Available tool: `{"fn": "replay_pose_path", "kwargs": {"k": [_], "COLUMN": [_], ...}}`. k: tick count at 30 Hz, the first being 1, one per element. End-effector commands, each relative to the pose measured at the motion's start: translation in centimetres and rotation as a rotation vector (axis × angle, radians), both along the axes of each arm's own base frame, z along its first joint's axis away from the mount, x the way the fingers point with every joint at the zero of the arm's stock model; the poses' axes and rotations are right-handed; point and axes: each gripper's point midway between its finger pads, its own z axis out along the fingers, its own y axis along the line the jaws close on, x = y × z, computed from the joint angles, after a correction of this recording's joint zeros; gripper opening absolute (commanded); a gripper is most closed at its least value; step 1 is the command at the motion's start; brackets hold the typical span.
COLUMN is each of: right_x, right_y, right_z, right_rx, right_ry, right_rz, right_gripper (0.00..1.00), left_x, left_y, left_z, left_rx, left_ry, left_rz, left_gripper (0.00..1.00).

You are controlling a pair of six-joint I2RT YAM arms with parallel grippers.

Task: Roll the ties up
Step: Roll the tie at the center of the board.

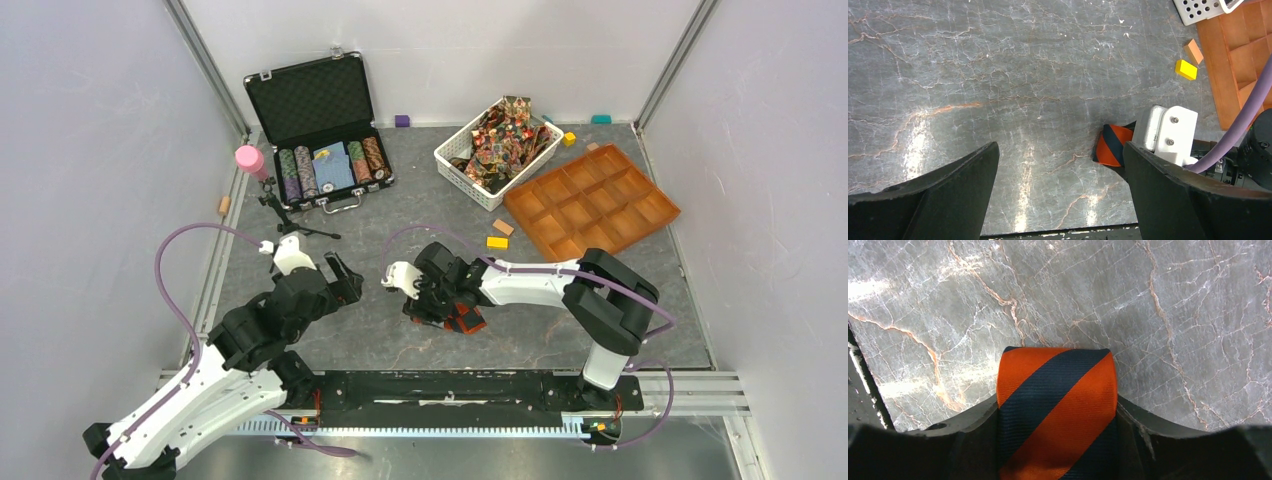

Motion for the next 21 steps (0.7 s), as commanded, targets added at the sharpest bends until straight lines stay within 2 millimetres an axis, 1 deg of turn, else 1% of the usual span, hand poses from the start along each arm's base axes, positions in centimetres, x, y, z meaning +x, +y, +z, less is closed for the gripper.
{"fn": "replay_pose_path", "kwargs": {"k": [1, 2, 3, 4, 6, 9, 11, 13, 15, 17, 19, 21], "right_x": [-1.9, -1.9, -1.9, -1.9, -1.8, -1.2, -0.5, 0.4, 1.3, 2.2, 2.8, 3.1], "right_y": [-2.3, -2.4, -2.3, -2.3, -2.1, -1.2, -0.3, 0.6, 1.5, 1.9, 1.8, 1.6], "right_z": [-2.8, -2.9, -2.9, -2.9, -2.7, -1.1, 0.7, 3.0, 5.8, 8.3, 10.5, 12.0], "right_rx": [-0.107, -0.108, -0.106, -0.104, -0.091, -0.034, 0.019, 0.086, 0.164, 0.231, 0.294, 0.341], "right_ry": [0.094, 0.096, 0.098, 0.098, 0.095, 0.074, 0.050, 0.017, -0.013, -0.037, -0.039, -0.031], "right_rz": [-0.002, -0.004, -0.003, -0.005, -0.017, -0.044, -0.075, -0.128, -0.187, -0.256, -0.343, -0.412], "right_gripper": [0.61, 0.61, 0.64, 0.71, 0.79, 0.88, 0.92, 0.95, 0.96, 0.98, 0.98, 0.98], "left_x": [0.8, 0.8, 0.8, 0.8, 0.8, 0.9, 0.9, 1.1, 1.2, 1.4, 1.6, 1.8], "left_y": [-0.1, -0.1, -0.1, -0.2, -0.2, -0.5, -0.6, -0.9, -1.2, -1.5, -1.9, -2.5], "left_z": [1.0, 0.9, 0.9, 0.9, 0.8, 0.8, 0.7, 0.6, 0.6, 0.6, 0.7, 0.7], "left_rx": [-0.023, -0.022, -0.023, -0.022, -0.021, -0.019, -0.016, -0.015, -0.014, -0.008, -0.001, 0.004], "left_ry": [-0.033, -0.032, -0.033, -0.032, -0.031, -0.031, -0.029, -0.032, -0.037, -0.042, -0.049, -0.059], "left_rz": [0.031, 0.031, 0.031, 0.028, 0.025, 0.014, 0.008, -0.004, -0.018, -0.032, -0.058, -0.089], "left_gripper": [1.00, 1.00, 1.00, 1.00, 1.00, 1.00, 1.00, 1.00, 1.00, 1.00, 1.00, 1.00]}}
